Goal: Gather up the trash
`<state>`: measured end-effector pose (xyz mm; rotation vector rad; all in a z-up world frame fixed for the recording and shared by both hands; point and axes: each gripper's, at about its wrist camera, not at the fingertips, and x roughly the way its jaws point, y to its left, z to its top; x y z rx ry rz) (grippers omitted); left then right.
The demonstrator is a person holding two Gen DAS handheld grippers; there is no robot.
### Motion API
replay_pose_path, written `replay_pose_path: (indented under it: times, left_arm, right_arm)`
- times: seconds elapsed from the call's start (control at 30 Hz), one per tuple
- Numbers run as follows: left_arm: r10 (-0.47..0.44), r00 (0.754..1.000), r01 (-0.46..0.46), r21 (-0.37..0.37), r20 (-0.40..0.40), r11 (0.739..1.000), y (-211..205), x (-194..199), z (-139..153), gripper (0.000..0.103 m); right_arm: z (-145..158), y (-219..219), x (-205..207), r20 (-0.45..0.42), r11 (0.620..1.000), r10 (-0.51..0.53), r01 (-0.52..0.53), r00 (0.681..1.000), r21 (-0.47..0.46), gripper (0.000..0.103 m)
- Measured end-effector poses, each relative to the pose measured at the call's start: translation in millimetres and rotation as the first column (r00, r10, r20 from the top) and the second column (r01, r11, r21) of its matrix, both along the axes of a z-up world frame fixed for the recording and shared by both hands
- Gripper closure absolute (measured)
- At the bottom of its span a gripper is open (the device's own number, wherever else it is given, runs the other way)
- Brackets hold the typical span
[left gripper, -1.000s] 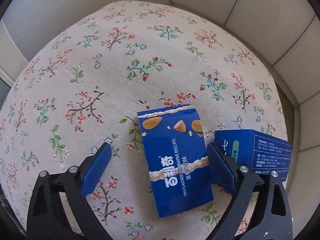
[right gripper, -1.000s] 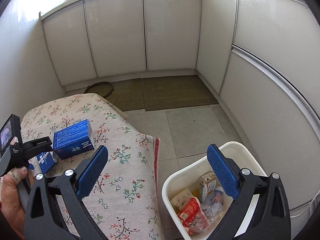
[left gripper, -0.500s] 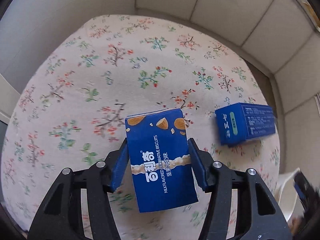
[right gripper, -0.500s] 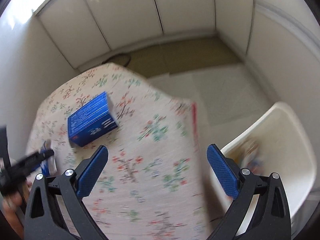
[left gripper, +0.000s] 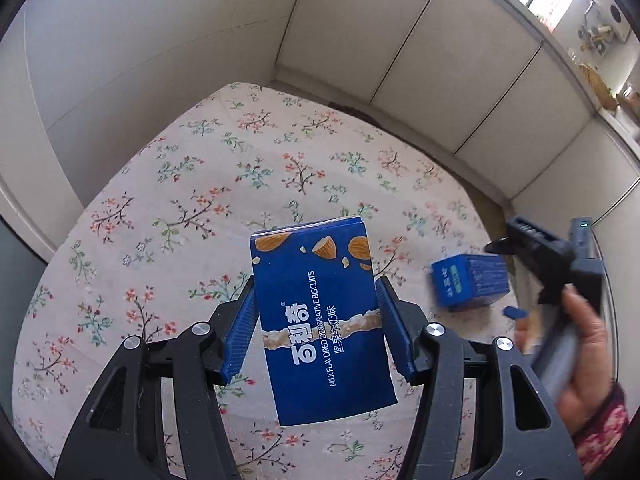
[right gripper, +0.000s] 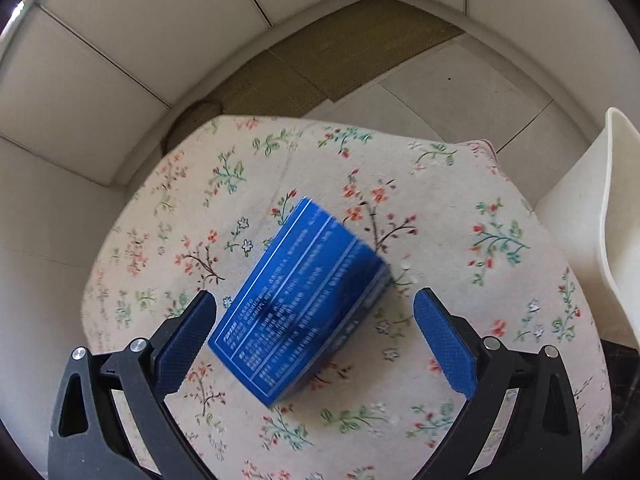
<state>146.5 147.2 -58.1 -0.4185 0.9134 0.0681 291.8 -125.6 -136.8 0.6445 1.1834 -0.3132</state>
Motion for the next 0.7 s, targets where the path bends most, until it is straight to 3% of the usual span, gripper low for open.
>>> replay_pose_path:
  times: [0.13, 0.23, 0.27, 0.33, 0.4, 0.7]
  left_arm:
    - [-0.026, 1.0, 0.026, -0.074, 0.004, 0.997, 11.2, -0.8, 10.9, 0.047]
    - [-0.024, 1.0, 0.025, -0.078, 0.014, 0.997, 16.0, -3.4, 17.7, 0.047]
    - [-0.019, 1.0, 0.02, -0.082, 0.017, 0.996, 18.2, -4.2, 18.8, 0.047]
    - [-0.009, 1.0, 0.01, -0.104, 0.017, 0.995, 23.6, -5.5, 19.8, 0.047]
    - [-0.002, 1.0, 0.004, -0.117, 0.016, 0.993, 27.0, -4.9, 18.4, 0.047]
    - [0.015, 0.999, -0.012, -0.105, 0.03, 0.994, 28.5, -7.1, 21.6, 0.048]
  right_arm:
    - [-17.8, 15.3, 7.4, -0.045, 1.0, 0.011, -0.012, 0.999, -0.016, 0.007]
    - [-22.8, 26.0, 1.3, -0.015, 0.998, 0.042, -0.043, 0.999, -0.054, 0.009]
    - [-22.3, 28.7, -0.4, -0.008, 0.996, 0.056, -0.056, 0.998, -0.07, 0.014]
    - [-18.9, 37.9, -3.8, 0.018, 0.989, 0.108, -0.106, 0.994, -0.105, 0.035]
    - [-16.1, 44.7, -6.0, 0.037, 0.984, 0.157, -0.153, 0.987, -0.087, 0.047]
    - [25.6, 70.5, -41.2, 0.171, 0.946, 0.321, -0.31, 0.931, -0.09, 0.047]
